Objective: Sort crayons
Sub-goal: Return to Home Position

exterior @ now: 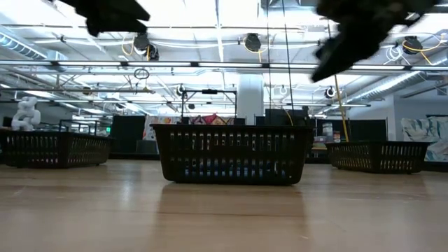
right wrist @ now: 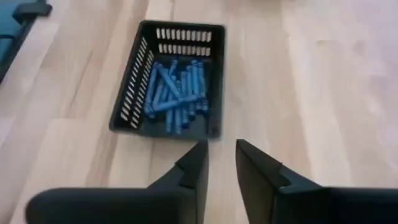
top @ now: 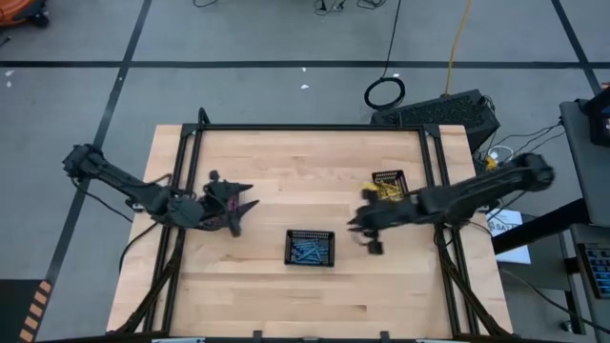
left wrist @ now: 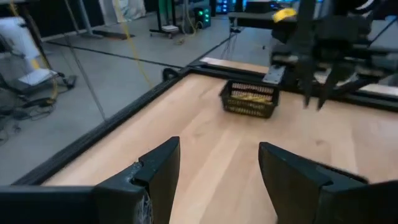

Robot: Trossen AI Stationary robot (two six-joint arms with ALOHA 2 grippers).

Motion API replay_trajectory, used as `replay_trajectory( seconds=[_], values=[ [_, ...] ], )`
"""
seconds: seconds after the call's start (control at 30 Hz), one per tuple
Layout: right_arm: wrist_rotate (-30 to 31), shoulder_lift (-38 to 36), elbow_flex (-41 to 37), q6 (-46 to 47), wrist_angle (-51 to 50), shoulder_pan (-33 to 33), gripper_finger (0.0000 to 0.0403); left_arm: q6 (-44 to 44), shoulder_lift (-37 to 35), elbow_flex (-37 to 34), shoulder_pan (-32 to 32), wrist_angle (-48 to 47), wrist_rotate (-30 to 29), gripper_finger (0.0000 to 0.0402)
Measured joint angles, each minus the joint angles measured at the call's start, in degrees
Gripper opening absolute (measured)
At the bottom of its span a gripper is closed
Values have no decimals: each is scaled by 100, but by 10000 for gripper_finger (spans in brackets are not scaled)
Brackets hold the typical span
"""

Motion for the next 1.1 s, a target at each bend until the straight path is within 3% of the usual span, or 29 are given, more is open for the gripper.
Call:
replay_trajectory(
  seconds=[0.13, 0.23, 0.37, 0.5, 0.57, 0.83, 0.97, 1.1],
  values=[
    [166, -1642, -1122, -75, 268, -240, 41, 34, -701, -2, -147, -798, -174, 221],
    [121, -2909, -1749, -35, 454, -520, 24, 438, -1200, -2, -38, -962, 35, 221],
    [-148, -4370, -2241, -176, 514, -805, 4, 1027, -1943, -2, 387, -1233, 395, 221],
    [-349, -5459, -2516, -360, 570, -931, 3, 1286, -2837, -167, 805, -1623, 461, 221],
    [-504, -5907, -2616, -409, 597, -943, 3, 1325, -3364, -406, 960, -1624, 779, 221],
    [-623, -6838, -2919, -547, 940, -937, 3, 1008, -5085, -1587, 1098, -939, 1333, 221],
    [-631, -6924, -3108, -474, 1029, -938, 4, 1179, -5010, -2281, 1105, -112, 1330, 221],
    [-1186, -6946, -3322, -355, 1269, -938, 1, 1318, -4954, -3083, 1233, 1203, 1835, 221]
  ],
)
